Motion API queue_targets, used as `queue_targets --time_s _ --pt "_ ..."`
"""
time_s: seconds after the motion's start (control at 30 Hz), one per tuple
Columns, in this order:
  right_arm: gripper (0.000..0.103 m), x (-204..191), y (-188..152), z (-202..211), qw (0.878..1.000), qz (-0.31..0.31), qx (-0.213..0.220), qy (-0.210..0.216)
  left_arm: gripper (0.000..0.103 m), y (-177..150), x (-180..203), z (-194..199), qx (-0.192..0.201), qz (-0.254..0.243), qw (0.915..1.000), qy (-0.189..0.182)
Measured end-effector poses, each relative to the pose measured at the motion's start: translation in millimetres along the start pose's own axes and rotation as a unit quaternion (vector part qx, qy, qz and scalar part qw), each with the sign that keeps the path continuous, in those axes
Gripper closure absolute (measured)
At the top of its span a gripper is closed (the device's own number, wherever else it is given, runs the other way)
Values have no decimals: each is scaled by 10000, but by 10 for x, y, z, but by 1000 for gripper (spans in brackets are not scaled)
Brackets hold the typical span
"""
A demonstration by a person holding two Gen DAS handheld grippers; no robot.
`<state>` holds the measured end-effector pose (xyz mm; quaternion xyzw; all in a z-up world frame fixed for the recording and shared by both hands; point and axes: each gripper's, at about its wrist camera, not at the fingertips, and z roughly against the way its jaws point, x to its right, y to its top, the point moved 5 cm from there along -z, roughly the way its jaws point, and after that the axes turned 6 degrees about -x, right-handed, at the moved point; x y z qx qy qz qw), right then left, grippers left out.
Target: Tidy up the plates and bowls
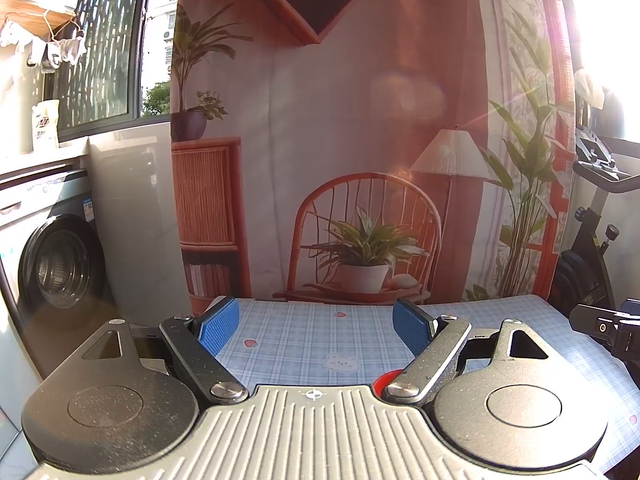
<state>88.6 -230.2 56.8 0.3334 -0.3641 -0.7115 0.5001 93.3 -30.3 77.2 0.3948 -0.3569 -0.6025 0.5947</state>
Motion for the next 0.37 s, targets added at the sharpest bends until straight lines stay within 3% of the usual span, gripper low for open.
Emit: queue_targets --time_s 0.37 --pt "0 -9 -38 -18 10000 -7 -15 -13 17 -15 1 1 -9 20 10000 28"
